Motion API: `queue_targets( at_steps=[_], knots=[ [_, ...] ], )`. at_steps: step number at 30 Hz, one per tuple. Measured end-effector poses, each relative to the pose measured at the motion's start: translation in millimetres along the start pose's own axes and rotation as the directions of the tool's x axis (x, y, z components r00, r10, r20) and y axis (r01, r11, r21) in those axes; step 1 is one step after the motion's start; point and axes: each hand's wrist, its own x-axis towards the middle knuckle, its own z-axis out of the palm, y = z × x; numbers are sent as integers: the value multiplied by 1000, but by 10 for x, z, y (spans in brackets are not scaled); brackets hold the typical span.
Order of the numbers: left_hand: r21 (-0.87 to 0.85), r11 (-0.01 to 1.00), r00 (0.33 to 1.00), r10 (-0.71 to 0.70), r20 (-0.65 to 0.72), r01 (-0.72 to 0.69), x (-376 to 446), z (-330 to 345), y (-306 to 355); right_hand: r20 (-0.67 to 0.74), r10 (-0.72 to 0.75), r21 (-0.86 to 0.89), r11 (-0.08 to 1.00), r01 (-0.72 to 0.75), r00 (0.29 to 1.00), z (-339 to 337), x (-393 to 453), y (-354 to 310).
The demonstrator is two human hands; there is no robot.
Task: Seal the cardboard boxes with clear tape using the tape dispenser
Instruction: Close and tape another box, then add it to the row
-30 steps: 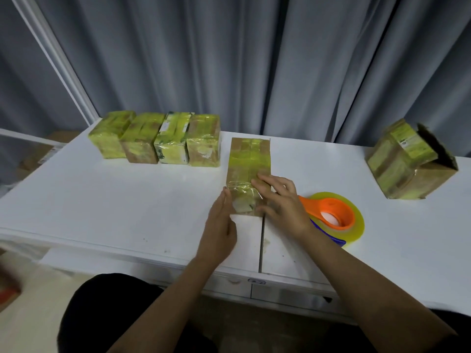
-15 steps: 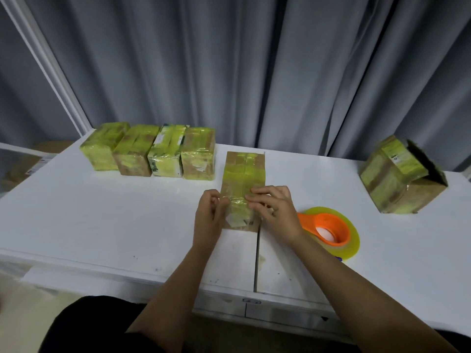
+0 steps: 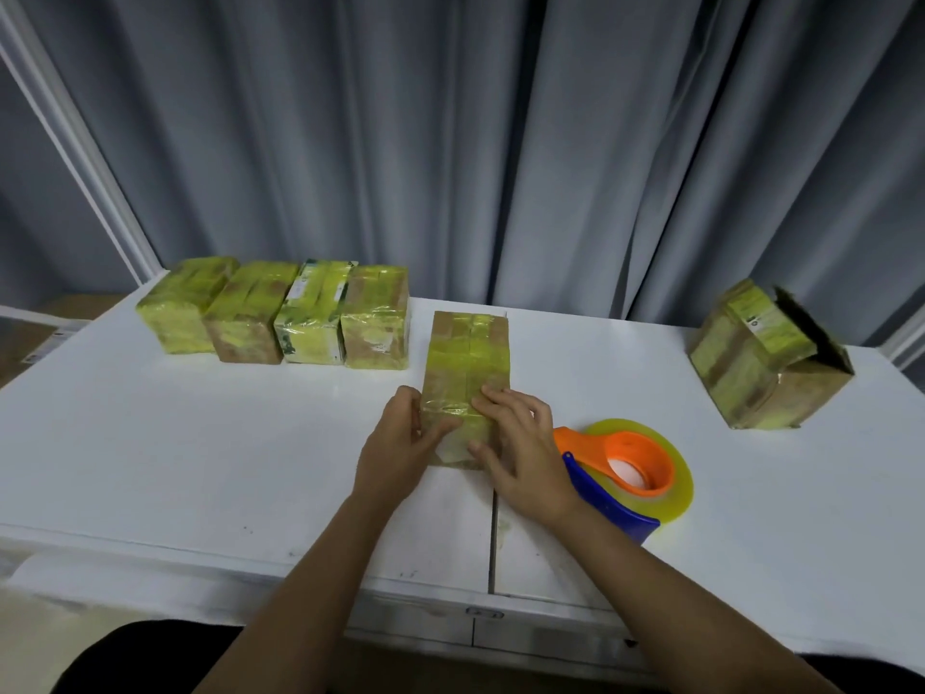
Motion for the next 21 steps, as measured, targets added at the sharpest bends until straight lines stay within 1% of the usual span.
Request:
queue_targets(
  at_steps=[2,3,5,7,9,11,12,13,16,19,20,21],
  knots=[
    [54,998,1000,11,-18,-10,46,22,41,23,17,100,995,-19,1000,-166,78,53],
    [32,999,1000,17,-6,-16,75,25,41,42,18,114,993,-23,999,-232,123,91],
    [-27,999,1000,19,24,-19,129,3,18,71,-22,68,998,17,997,-302,194,144],
    [-40,999,999,30,26,-29,163,-10,18,69,-61,25,998,59,996,-290,209,154],
    [-61,997,999,47,11,-46,177,-1,27,40,-88,-29,996,89,995,-247,201,120],
    [-47,997,998,60,-6,-60,176,18,37,-24,-137,-124,983,133,990,-201,199,90],
    [-39,997,998,63,-20,-64,164,27,39,-44,-148,-154,978,140,988,-170,188,81],
    [-32,997,997,67,-36,-68,152,37,37,-34,-131,-159,979,124,991,-157,166,60],
    [-3,998,995,65,-73,-65,135,52,36,91,-96,-126,986,107,991,-248,145,52],
    [-2,999,992,39,-123,-39,192,-9,19,205,-15,19,1000,11,979,-473,273,-40],
    [25,999,988,43,-149,-40,231,-33,2,227,2,25,1000,-8,974,-517,340,-67],
    [56,998,985,49,-165,-40,270,-43,-17,234,1,-11,1000,2,972,-537,409,-89]
  ],
)
